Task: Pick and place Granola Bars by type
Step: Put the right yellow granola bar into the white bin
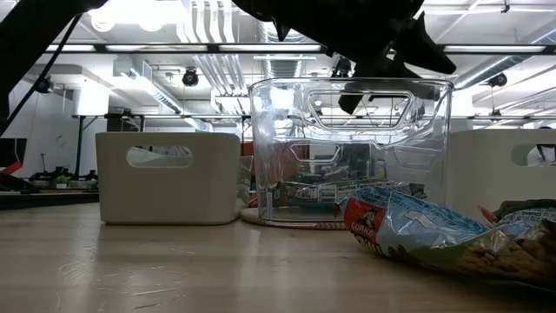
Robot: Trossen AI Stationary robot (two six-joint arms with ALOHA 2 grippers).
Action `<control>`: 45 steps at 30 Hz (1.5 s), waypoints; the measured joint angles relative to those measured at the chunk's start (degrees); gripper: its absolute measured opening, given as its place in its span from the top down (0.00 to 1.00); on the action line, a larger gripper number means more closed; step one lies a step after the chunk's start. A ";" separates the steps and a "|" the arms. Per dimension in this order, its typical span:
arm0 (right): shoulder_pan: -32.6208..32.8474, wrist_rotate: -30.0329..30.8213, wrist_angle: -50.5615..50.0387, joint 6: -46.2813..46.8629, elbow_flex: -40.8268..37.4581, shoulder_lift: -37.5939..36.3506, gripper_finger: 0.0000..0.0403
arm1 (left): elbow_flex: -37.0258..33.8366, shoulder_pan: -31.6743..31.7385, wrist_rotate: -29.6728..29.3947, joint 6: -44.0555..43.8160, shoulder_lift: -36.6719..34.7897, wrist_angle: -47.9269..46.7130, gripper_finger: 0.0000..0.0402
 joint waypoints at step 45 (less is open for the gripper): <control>0.02 -0.16 0.05 -2.53 -2.49 0.11 0.98 | -0.04 -12.05 -16.42 -54.15 -34.20 -39.04 1.00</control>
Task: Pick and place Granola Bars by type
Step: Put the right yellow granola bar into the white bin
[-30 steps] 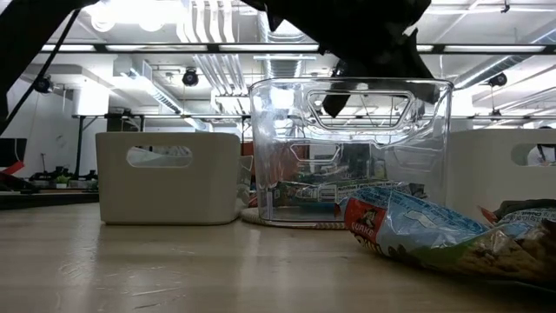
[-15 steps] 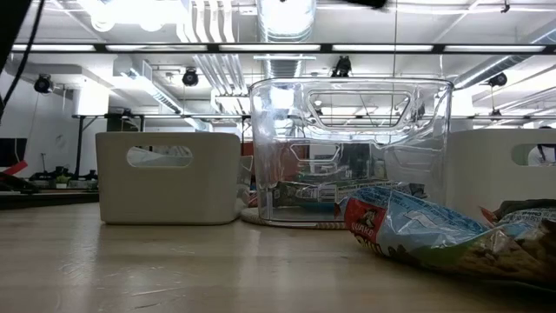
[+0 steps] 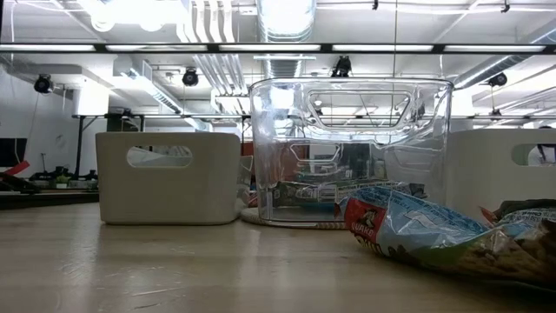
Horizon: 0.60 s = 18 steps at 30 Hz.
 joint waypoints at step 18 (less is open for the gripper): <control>5.23 -2.94 8.30 4.10 -8.49 0.02 0.98 | -2.05 -3.30 5.41 -23.21 -15.56 -0.12 1.00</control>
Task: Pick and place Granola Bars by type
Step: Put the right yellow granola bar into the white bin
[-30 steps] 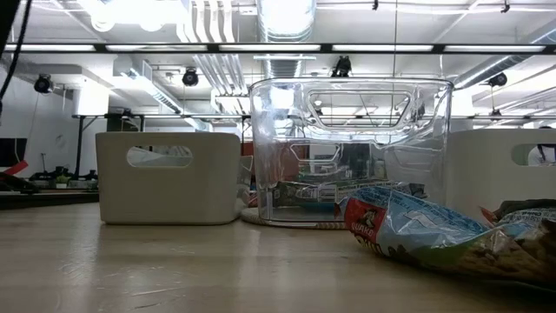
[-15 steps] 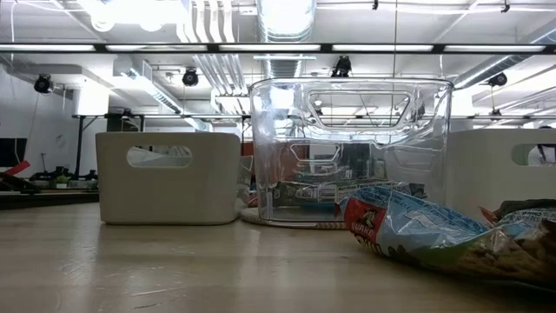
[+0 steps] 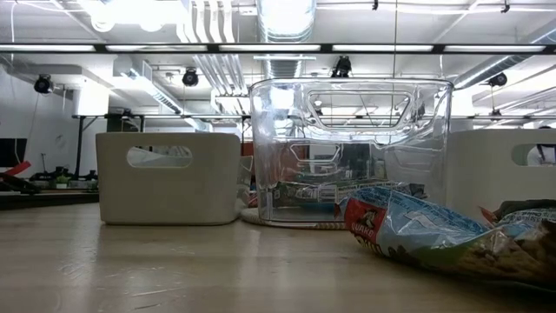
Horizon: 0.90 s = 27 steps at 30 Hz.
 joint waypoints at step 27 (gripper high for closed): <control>21.34 -1.59 37.51 26.65 -27.20 0.04 0.98 | -40.82 -0.18 -2.16 -6.86 -23.30 23.00 1.00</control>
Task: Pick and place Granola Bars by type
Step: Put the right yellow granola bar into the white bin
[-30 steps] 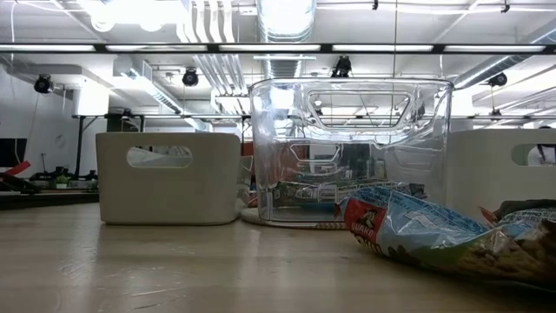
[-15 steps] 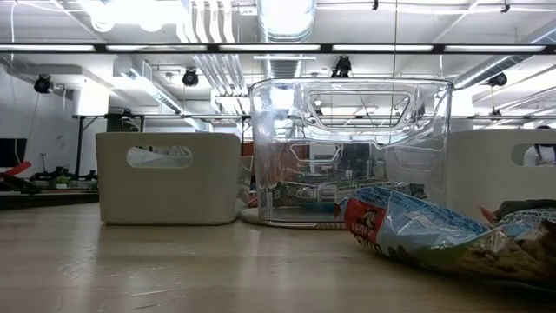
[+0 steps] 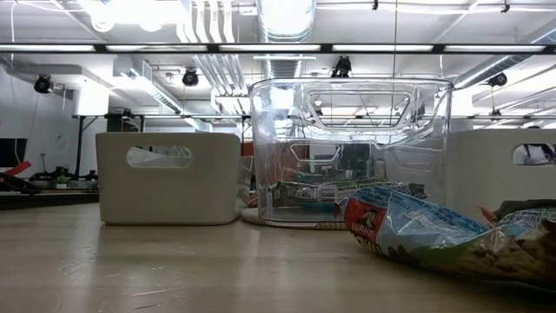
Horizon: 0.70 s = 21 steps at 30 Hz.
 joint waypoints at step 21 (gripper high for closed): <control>9.86 -5.82 -4.15 39.81 1.70 17.25 0.98 | -0.25 0.13 -0.77 0.39 -2.23 -0.71 1.00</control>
